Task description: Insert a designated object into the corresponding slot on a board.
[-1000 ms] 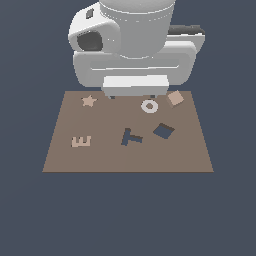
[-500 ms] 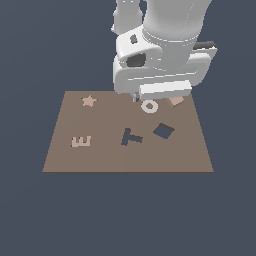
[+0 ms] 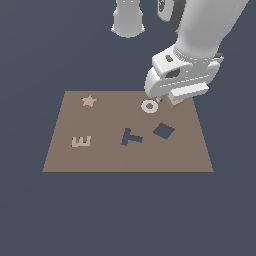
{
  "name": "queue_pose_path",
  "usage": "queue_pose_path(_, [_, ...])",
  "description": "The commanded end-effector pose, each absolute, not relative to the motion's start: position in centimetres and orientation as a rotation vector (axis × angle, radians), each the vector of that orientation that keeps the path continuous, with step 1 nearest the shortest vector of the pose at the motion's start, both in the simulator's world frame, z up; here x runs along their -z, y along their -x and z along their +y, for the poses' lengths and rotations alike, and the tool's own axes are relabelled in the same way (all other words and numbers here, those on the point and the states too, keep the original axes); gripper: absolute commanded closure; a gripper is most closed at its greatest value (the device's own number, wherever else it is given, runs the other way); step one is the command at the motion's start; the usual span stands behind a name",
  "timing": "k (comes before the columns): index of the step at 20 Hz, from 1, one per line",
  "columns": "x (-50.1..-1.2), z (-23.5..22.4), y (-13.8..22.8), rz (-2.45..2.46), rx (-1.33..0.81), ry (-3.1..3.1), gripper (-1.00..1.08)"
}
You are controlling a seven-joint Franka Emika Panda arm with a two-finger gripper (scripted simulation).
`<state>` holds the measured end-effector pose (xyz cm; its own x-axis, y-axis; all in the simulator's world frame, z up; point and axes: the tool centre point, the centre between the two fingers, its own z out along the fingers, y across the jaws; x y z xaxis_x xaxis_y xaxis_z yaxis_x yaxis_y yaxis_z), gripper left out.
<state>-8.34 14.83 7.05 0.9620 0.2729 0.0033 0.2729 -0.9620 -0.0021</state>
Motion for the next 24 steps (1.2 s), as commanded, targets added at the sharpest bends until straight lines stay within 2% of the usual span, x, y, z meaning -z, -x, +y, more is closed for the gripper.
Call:
queue_pose_path(1, [-6.0,16.0,9.3,-0.467,0.003,3.104,-0.92])
queue_pose_path(22, [-3.0,17.1,10.1,-0.499,-0.001,3.102,-0.92])
queue_pose_path(23, [-3.0,17.1,10.1,-0.499,-0.001,3.102,1.08])
queue_pose_path(24, [-3.0,17.1,10.1,-0.499,-0.001,3.102,1.08])
